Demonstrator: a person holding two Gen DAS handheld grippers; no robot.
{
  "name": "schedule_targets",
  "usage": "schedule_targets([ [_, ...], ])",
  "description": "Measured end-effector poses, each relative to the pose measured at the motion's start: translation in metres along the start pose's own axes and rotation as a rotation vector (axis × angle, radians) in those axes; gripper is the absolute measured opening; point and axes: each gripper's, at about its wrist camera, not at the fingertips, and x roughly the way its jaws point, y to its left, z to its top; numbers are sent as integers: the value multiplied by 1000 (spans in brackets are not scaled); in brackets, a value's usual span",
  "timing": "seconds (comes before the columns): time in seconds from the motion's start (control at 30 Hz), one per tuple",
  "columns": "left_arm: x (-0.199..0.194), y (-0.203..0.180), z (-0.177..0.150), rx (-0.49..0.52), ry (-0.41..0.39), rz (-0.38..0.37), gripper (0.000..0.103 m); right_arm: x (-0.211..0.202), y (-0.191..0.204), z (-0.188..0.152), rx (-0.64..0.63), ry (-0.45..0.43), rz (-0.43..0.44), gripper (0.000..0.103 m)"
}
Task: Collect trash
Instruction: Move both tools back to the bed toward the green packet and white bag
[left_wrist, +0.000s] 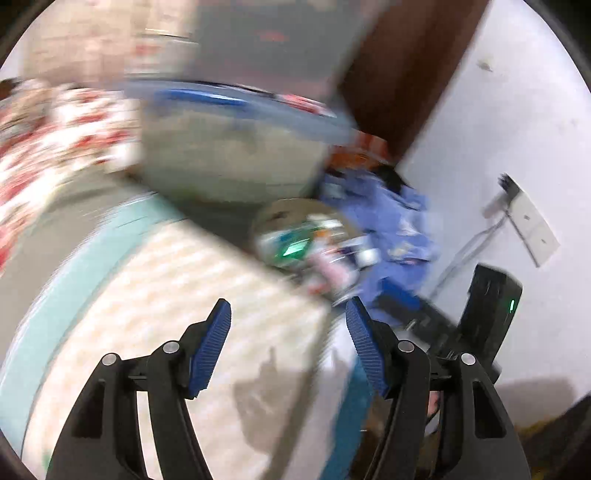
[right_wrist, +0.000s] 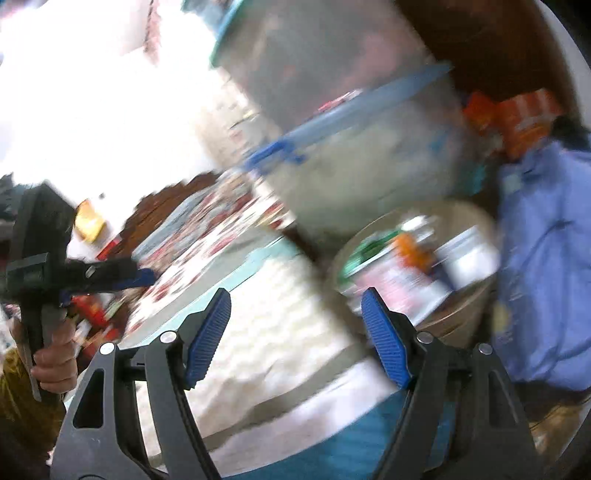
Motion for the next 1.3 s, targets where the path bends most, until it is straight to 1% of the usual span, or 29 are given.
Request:
schedule_targets([
  [0.03, -19, 16, -13, -34, -13, 46, 62, 9, 15, -7, -4, 46, 42, 74],
  [0.07, -44, 37, -32, -88, -28, 108, 62, 14, 24, -12, -8, 71, 65, 74],
  [0.13, -92, 81, -75, -228, -48, 213, 62, 31, 52, -27, -24, 146, 121, 73],
  [0.17, -106, 94, -90, -278, -55, 237, 61, 39, 63, -32, -28, 178, 139, 73],
  [0.23, -140, 126, -134, -399, -72, 306, 61, 60, 96, -50, -41, 275, 196, 70],
  [0.3, -159, 147, -169, -482, -76, 346, 60, 77, 129, -70, -66, 359, 245, 67],
  [0.37, -170, 164, -202, -564, -62, 334, 60, 93, 161, -92, -102, 441, 289, 63],
  [0.4, -172, 172, -210, -583, -58, 330, 60, 99, 175, -103, -122, 474, 301, 63],
  [0.43, -175, 176, -223, -601, -56, 324, 60, 109, 199, -120, -167, 522, 310, 63],
  [0.5, -174, 181, -236, -615, -55, 295, 60, 118, 226, -141, -217, 564, 314, 64],
  [0.57, -176, 184, -246, -612, -54, 268, 60, 135, 252, -165, -220, 614, 322, 65],
  [0.6, -179, 185, -250, -604, -62, 261, 60, 141, 266, -177, -197, 646, 370, 65],
  [0.63, -182, 187, -252, -594, -74, 254, 61, 142, 282, -189, -186, 685, 450, 65],
  [0.67, -186, 186, -254, -585, -89, 247, 61, 142, 295, -199, -199, 718, 508, 65],
  [0.7, -190, 186, -256, -578, -100, 242, 61, 137, 315, -209, -235, 754, 595, 65],
  [0.73, -194, 187, -259, -570, -114, 239, 62, 129, 328, -215, -278, 758, 643, 64],
  [0.77, -199, 189, -262, -565, -128, 236, 62, 125, 333, -214, -304, 739, 650, 64],
  [0.8, -202, 190, -263, -562, -139, 234, 64, 121, 334, -211, -316, 713, 643, 64],
  [0.83, -204, 191, -266, -562, -151, 233, 66, 119, 326, -201, -293, 680, 617, 64],
  [0.9, -203, 194, -271, -561, -159, 230, 69, 122, 311, -188, -235, 645, 555, 65],
  [0.93, -201, 195, -273, -559, -158, 226, 71, 128, 297, -177, -190, 618, 474, 65],
  [0.97, -196, 195, -274, -557, -152, 228, 71, 131, 293, -174, -178, 607, 433, 65],
  [1.0, -193, 195, -273, -552, -143, 237, 72, 136, 289, -169, -172, 588, 363, 65],
  [1.03, -190, 194, -273, -543, -132, 256, 72, 138, 287, -165, -179, 576, 320, 66],
  [1.07, -189, 192, -272, -519, -121, 304, 72, 141, 288, -162, -212, 557, 250, 69],
  [1.13, -201, 191, -275, -485, -140, 358, 72, 151, 296, -159, -279, 542, 177, 73],
  [1.2, -221, 196, -280, -487, -171, 395, 72, 158, 302, -158, -314, 556, 167, 74],
  [1.3, -260, 208, -297, -539, -225, 445, 72, 179, 316, -165, -391, 585, 134, 75],
])
